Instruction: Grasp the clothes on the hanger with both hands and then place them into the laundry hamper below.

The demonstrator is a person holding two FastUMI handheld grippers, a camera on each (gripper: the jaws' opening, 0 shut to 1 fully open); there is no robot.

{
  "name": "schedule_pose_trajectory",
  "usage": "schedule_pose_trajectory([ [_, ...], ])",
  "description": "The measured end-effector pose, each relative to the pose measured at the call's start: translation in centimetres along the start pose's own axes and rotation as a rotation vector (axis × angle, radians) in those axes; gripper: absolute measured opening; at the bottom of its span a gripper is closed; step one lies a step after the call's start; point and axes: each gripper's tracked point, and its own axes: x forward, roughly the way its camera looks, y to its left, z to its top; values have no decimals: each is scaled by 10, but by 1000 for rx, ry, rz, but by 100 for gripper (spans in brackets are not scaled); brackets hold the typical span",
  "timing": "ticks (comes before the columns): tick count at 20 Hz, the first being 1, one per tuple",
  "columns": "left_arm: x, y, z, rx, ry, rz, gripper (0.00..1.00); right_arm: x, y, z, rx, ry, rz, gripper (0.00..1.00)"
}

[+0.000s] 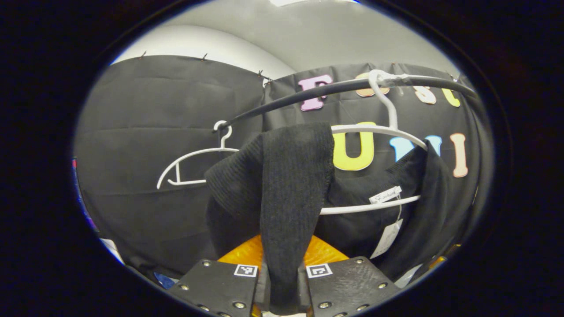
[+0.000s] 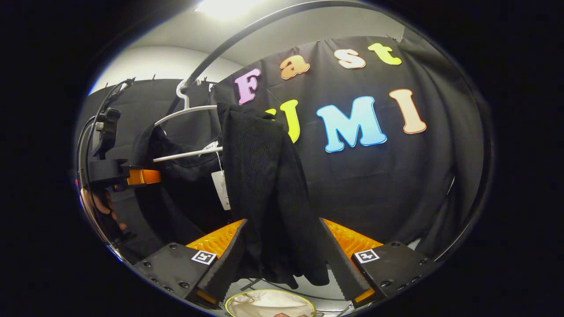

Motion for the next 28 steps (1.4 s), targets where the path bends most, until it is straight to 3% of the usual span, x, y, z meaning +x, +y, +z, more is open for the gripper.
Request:
schedule_pose_trajectory([
  [1, -3, -1, 1, 0, 0, -27, 26, 0, -1, -1, -4, 8, 6, 98],
  [2, -4, 7, 1, 3, 0, -8, 25, 0, 0, -2, -5, 21, 9, 98],
  [5, -12, 0, 4, -70, 17, -93, 1, 7, 7, -10, -17, 58, 13, 98],
  [11, -47, 0, 28, -147, 13, -322, 2, 6, 24, 6, -11, 56, -17, 98],
  [17, -69, 1, 50, -208, -10, -475, 1, 8, 72, 37, 0, 41, 16, 92],
  [22, -77, 7, 62, -224, -38, -516, 1, 31, 94, 54, -62, 32, 0, 92],
  [28, -78, 8, 61, -214, -45, -512, 1, 60, 99, 37, -142, 67, -72, 98],
])
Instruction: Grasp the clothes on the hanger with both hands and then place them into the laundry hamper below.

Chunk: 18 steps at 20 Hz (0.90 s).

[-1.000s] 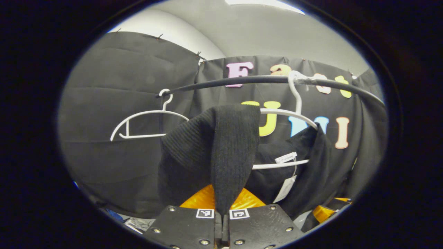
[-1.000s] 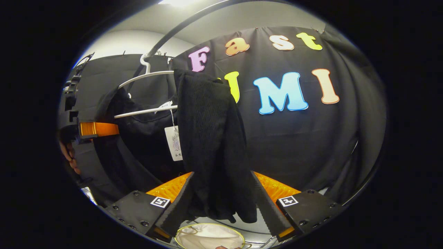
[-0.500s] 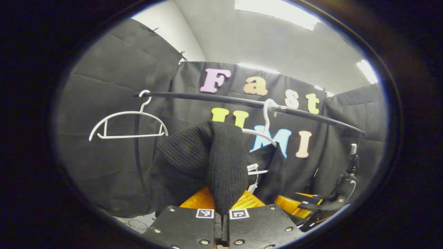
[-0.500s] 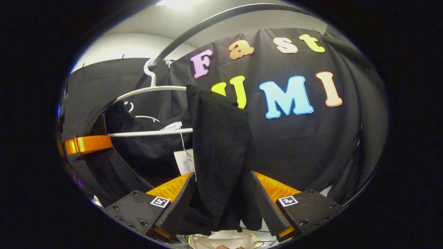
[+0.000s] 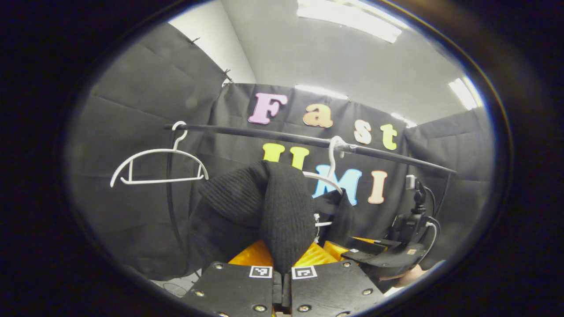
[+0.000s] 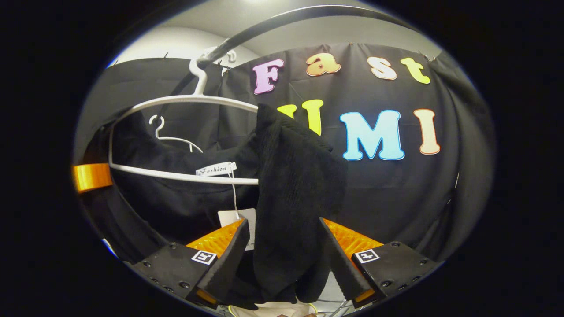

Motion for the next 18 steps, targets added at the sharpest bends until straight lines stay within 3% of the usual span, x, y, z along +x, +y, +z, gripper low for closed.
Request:
schedule_pose_trajectory([
  [5, -1, 0, -5, 7, 2, 9, 1, 16, -6, 6, 8, -33, -55, 98],
  [6, -3, 1, -4, 10, -1, 11, 1, 20, -9, 11, 8, -50, -62, 93],
  [10, -5, -2, -4, 27, -2, 7, 1, 38, -8, 16, 23, -64, -24, 88],
  [12, -5, -3, -5, 33, -1, 1, 1, 43, -7, 18, 33, -61, 5, 73],
  [15, -8, -4, -4, 46, -5, -13, 1, 45, -8, 21, 49, -89, 42, 9],
  [16, -8, -2, -2, 59, -9, -10, 1, 45, -9, 21, 53, -98, 54, 11],
  [17, -8, 2, 1, 73, -18, 13, 1, 45, -11, 22, 75, -99, 72, 3],
  [18, -8, 7, 5, 72, -24, 43, 1, 41, -15, 21, 97, -105, 71, 3],
])
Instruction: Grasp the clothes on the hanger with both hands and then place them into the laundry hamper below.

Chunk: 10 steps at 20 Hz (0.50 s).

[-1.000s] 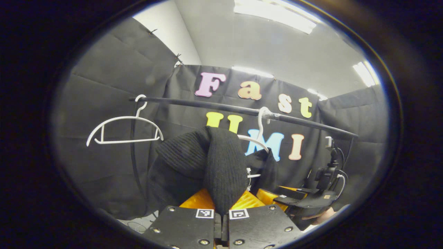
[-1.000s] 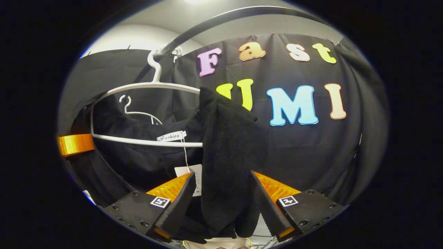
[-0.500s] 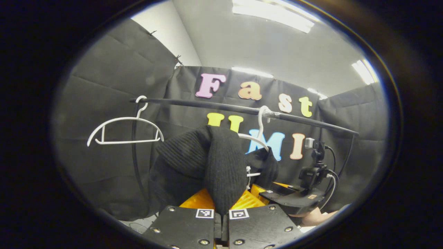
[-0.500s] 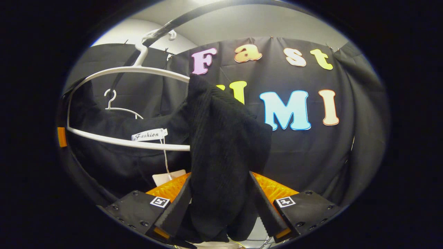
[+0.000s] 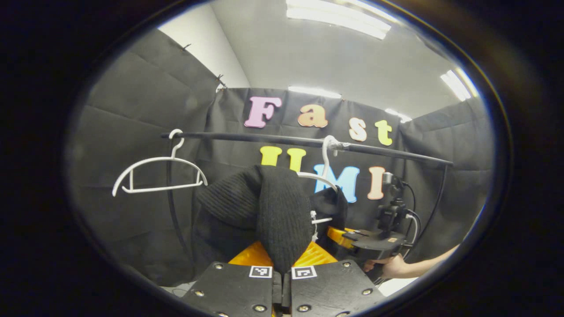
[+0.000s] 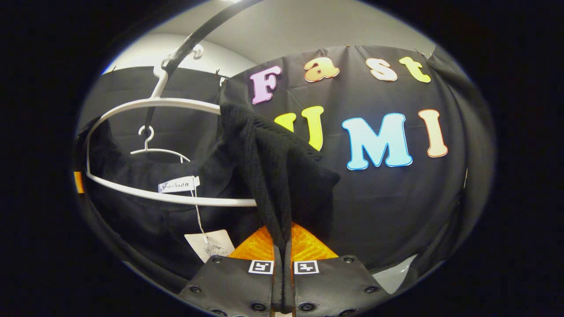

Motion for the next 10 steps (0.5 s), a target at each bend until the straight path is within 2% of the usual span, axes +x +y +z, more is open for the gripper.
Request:
schedule_pose_trajectory([
  [5, -15, 24, 15, -85, -40, 52, 1, -3, -36, 18, 56, -26, -68, 3],
  [10, -35, 63, 33, -110, -85, 94, 1, 1, -71, 44, 37, -93, -145, 2],
])
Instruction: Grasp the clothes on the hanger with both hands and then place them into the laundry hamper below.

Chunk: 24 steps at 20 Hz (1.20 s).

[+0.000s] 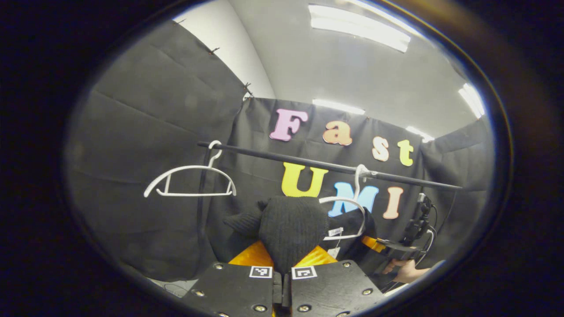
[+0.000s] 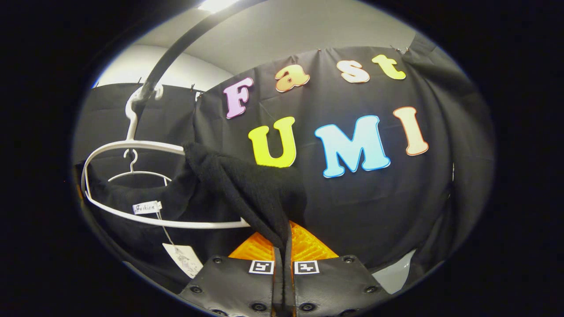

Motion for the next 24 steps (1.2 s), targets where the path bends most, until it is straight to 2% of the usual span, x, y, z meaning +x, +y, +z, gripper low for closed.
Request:
schedule_pose_trajectory([
  [4, 6, 24, 3, 4, 1, 20, 1, 15, -22, 20, -29, -70, -63, 0],
  [5, 11, 25, 0, 4, 6, 22, 1, 18, -26, 23, -38, -80, -72, 3],
  [7, 19, 29, -4, 1, 4, 27, 1, 25, -32, 22, -49, -86, -88, 0],
  [10, 30, 44, -5, -7, -10, 60, 1, 33, -37, 14, -56, -76, -99, 0],
  [12, 34, 63, -10, -10, 1, 111, 1, 39, -42, 8, -73, -70, -105, 0],
  [13, 35, 71, -12, -1, 8, 126, 1, 42, -43, 5, -78, -68, -104, 3],
  [15, 41, 80, -17, 26, 19, 142, 1, 47, -44, -5, -63, -47, -98, 0],
  [17, 51, 84, -24, 47, 32, 150, 1, 54, -52, -17, -41, -17, -101, 3],
  [24, 70, 81, -68, 64, 80, 164, 1, 72, -80, -66, -15, 90, -113, 0],
])
